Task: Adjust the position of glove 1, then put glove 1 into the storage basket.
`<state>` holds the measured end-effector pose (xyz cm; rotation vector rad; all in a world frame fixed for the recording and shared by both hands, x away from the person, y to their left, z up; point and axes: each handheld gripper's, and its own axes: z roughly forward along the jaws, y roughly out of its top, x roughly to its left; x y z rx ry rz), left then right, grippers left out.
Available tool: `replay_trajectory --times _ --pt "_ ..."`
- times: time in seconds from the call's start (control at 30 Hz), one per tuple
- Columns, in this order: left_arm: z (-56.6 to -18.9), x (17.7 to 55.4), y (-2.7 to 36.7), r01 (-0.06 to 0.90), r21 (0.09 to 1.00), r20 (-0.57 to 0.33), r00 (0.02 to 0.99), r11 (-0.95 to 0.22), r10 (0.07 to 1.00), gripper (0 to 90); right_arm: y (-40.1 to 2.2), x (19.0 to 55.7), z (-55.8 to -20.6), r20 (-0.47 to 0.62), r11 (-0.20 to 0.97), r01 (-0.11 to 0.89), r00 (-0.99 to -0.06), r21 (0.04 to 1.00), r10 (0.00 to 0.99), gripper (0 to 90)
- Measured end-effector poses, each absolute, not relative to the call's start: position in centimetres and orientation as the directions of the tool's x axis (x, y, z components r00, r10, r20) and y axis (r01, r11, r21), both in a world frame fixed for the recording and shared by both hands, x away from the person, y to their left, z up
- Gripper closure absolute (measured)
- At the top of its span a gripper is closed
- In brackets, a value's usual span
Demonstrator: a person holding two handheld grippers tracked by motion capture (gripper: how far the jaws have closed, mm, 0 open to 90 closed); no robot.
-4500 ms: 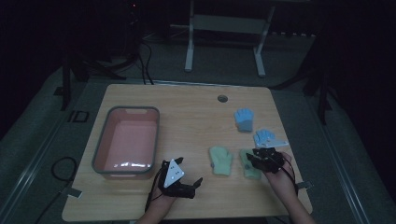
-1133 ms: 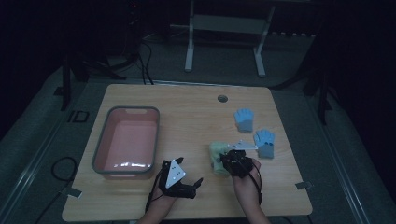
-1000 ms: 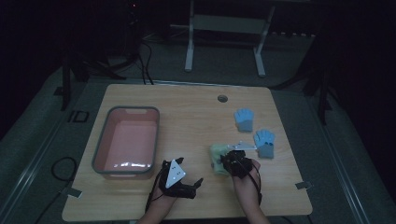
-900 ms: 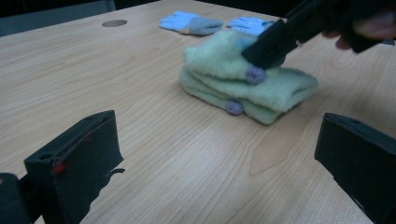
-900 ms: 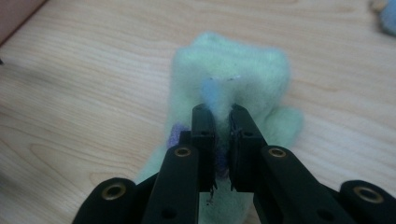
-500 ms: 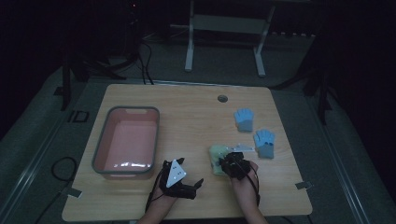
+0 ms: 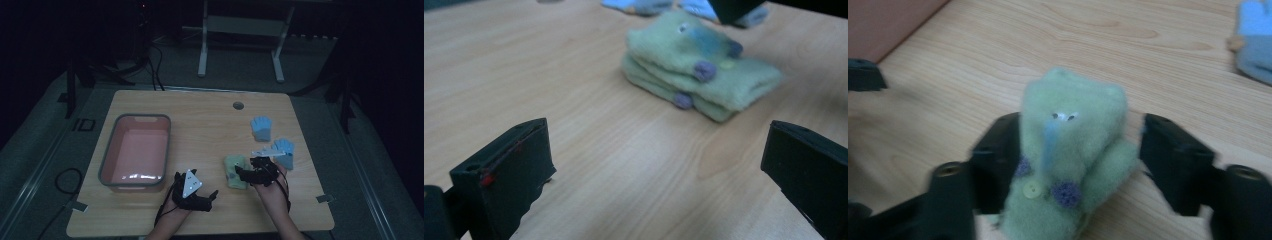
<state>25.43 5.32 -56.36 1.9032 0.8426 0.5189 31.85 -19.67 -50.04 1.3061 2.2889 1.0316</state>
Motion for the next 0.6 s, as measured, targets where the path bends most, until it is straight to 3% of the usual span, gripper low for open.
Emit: replay_trajectory --times 0.1,0.2,0.27,0.4,0.6 --pt "-56.4 25.3 5.1 0.328 0.890 0.007 0.684 -0.316 0.729 0.6 -20.3 32.5 -49.9 0.100 0.351 0.607 -0.583 0.713 0.807 20.1" --pt "-56.4 25.4 5.0 0.327 0.890 -0.022 0.726 -0.316 0.687 0.6 -20.8 32.9 -49.7 0.139 0.361 0.594 -0.632 0.719 0.762 16.9" --pt "-56.2 25.5 4.7 0.328 0.874 -0.015 0.756 -0.359 0.654 0.6 -21.3 33.1 -49.6 0.165 0.355 0.580 -0.657 0.733 0.735 16.9" --pt "-55.3 25.7 4.0 0.370 0.849 -0.046 0.763 -0.377 0.645 0.6 -22.3 33.5 -49.0 0.090 0.379 0.489 -0.697 0.786 0.711 14.1" --pt "-53.9 26.0 3.1 0.298 0.864 -0.027 0.833 -0.407 0.553 0.6 -23.8 35.0 -47.9 0.141 0.375 0.513 -0.714 0.772 0.686 13.5"
